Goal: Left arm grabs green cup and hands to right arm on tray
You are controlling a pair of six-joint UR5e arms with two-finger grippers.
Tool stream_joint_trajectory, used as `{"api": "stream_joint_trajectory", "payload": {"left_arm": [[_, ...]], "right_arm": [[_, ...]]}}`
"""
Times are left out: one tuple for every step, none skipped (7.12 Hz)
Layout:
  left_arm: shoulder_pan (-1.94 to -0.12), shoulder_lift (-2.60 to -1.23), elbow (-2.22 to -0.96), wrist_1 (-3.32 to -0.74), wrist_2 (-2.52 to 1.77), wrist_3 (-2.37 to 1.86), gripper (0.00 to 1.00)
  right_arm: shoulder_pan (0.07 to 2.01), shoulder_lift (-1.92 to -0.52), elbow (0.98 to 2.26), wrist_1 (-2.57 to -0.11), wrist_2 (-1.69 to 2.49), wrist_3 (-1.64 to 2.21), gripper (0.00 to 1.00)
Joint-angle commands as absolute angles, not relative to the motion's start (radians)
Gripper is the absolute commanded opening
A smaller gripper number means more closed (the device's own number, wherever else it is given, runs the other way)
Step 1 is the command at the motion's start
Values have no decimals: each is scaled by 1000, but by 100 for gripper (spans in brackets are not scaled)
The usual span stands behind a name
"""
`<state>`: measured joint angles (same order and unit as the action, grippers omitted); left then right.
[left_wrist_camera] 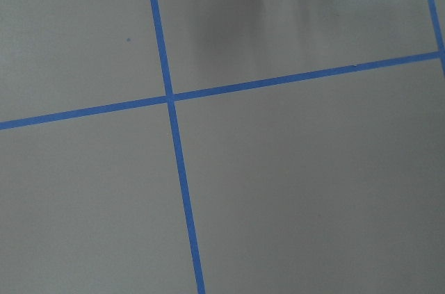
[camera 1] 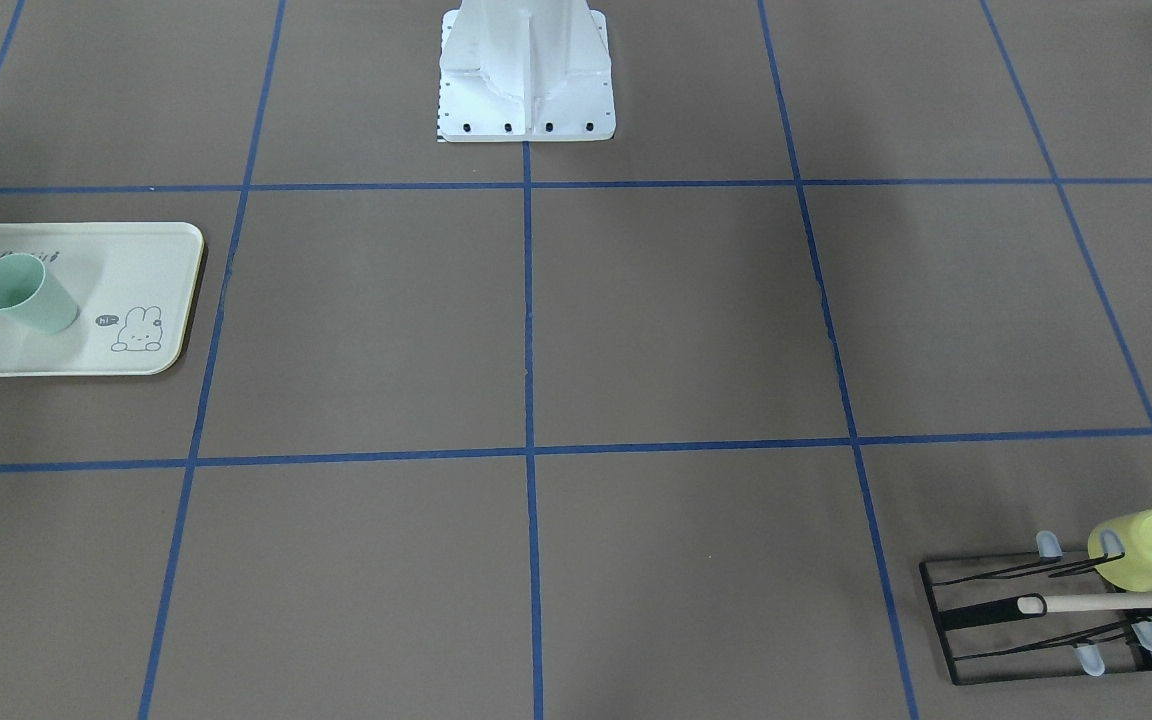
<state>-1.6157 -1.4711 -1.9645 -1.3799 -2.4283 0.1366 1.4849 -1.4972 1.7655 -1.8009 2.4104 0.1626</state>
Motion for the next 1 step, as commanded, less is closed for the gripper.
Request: {"api": "stream_joint_trajectory", "payload": {"left_arm": [[-1615, -1479, -1973, -1378, -2428, 135, 100]], "right_arm": [[1485, -1497, 1766, -1801, 2416, 163, 100]]}}
